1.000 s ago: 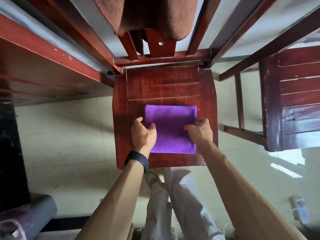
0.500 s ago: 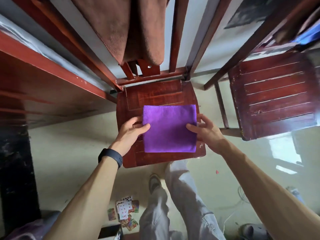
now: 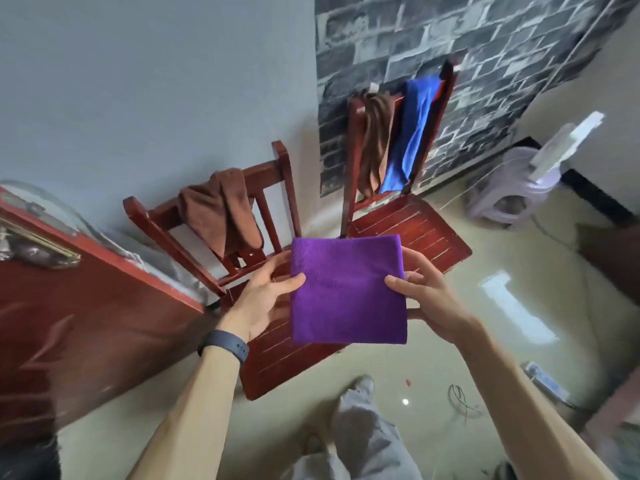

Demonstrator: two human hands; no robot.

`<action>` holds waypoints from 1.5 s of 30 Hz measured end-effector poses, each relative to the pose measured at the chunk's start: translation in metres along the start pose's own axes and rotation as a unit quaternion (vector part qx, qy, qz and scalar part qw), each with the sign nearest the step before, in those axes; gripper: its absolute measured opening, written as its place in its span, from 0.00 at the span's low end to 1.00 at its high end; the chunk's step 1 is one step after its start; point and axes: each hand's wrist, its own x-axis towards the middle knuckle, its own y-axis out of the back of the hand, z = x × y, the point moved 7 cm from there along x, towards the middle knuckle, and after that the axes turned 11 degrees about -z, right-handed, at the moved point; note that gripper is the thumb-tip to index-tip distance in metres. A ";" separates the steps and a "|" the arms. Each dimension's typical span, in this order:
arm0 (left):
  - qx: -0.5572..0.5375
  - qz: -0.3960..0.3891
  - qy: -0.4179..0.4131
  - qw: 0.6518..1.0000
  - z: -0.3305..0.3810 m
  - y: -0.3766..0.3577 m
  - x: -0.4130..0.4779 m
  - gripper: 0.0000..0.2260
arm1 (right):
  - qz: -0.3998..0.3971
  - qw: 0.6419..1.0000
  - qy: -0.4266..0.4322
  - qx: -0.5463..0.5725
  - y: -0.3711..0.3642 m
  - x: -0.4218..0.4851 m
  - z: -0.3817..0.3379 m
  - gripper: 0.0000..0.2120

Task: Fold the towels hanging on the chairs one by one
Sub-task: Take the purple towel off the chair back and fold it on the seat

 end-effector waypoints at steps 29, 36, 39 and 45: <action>0.211 -0.380 -0.049 0.899 0.153 -0.729 0.339 0.19 | 0.430 0.859 0.245 0.128 0.586 -0.306 -0.164 0.22; 0.238 -0.420 -0.027 0.875 0.161 -0.833 0.441 0.17 | 0.485 0.823 0.250 0.157 0.697 -0.298 -0.176 0.20; 0.256 -0.442 -0.009 0.860 0.162 -0.872 0.484 0.19 | 0.508 0.807 0.245 0.174 0.739 -0.292 -0.177 0.20; 0.301 -0.469 0.027 0.830 0.139 -0.945 0.569 0.18 | 0.551 0.773 0.220 0.222 0.819 -0.282 -0.159 0.22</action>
